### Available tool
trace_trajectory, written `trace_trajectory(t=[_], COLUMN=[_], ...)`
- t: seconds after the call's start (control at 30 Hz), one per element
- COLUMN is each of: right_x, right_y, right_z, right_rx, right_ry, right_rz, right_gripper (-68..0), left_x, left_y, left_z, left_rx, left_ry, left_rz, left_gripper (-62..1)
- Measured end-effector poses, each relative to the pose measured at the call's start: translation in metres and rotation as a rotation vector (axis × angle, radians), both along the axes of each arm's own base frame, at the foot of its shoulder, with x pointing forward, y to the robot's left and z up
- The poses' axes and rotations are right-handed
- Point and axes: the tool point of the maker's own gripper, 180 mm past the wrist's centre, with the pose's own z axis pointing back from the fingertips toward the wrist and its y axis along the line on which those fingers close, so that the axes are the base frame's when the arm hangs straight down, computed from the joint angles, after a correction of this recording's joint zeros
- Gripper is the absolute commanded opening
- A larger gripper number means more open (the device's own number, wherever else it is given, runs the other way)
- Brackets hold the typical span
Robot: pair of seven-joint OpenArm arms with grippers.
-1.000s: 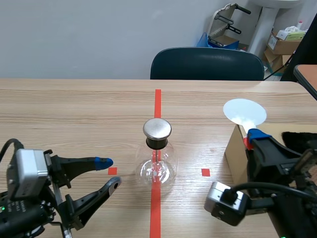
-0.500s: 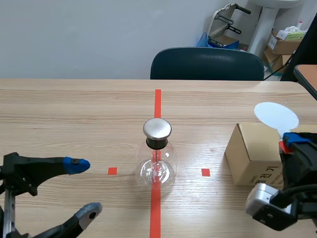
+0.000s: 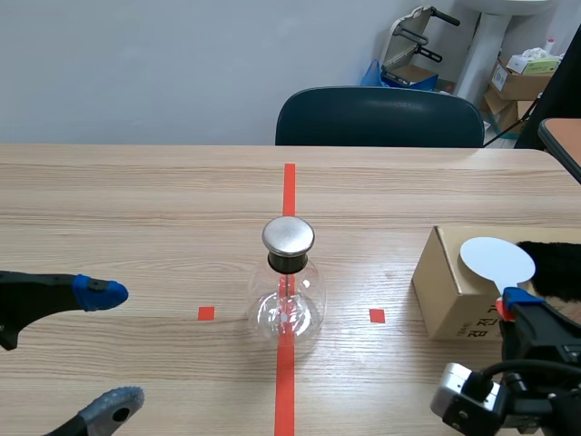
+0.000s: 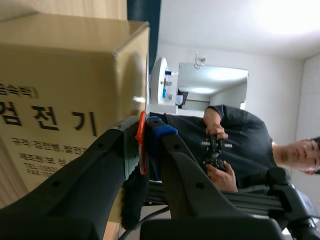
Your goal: Do the electroscope experiment
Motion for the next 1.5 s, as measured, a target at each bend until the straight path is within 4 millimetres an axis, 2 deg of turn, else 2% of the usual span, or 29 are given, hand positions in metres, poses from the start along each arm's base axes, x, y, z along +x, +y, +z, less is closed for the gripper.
trace_trajectory(t=[0.13,0.6,0.67,0.7,0.9,0.93,1.5], right_x=[0.0005,0.0023,0.0023,0.0023,0.0022,0.0022,0.0017], right_y=[0.0007,0.0,0.0001,0.0003,0.0014,0.0015,0.0041], right_z=[-0.0063,-0.0095,-0.0095,-0.0095,-0.0095,-0.0096,-0.0099], right_rx=[-0.009,-0.013,-0.013,-0.013,-0.012,-0.012,-0.011], right_ry=[0.014,0.017,0.017,0.017,0.017,0.018,0.019], right_rz=[-0.003,-0.004,-0.004,-0.003,0.004,0.004,0.019], right_gripper=[-65.8,-64.8,-58.0,-52.2,-2.7,0.4,0.4], left_x=[-0.0004,-0.0052,-0.0052,-0.0054,-0.0064,-0.0064,-0.0063], left_y=[0.0007,-0.0055,-0.0056,-0.0056,-0.0062,-0.0062,-0.0061], left_z=[-0.0009,0.0071,0.0071,0.0071,0.007,0.0064,0.0037], left_rx=[0.014,-0.006,-0.006,-0.007,-0.009,-0.006,0.008], left_ry=[0.002,0.01,0.011,0.012,0.019,0.02,0.026], left_rz=[-0.006,-0.041,-0.041,-0.043,-0.048,-0.048,-0.047], left_gripper=[-12.7,-12.7,-12.7,-12.7,-12.7,-12.7,-12.7])
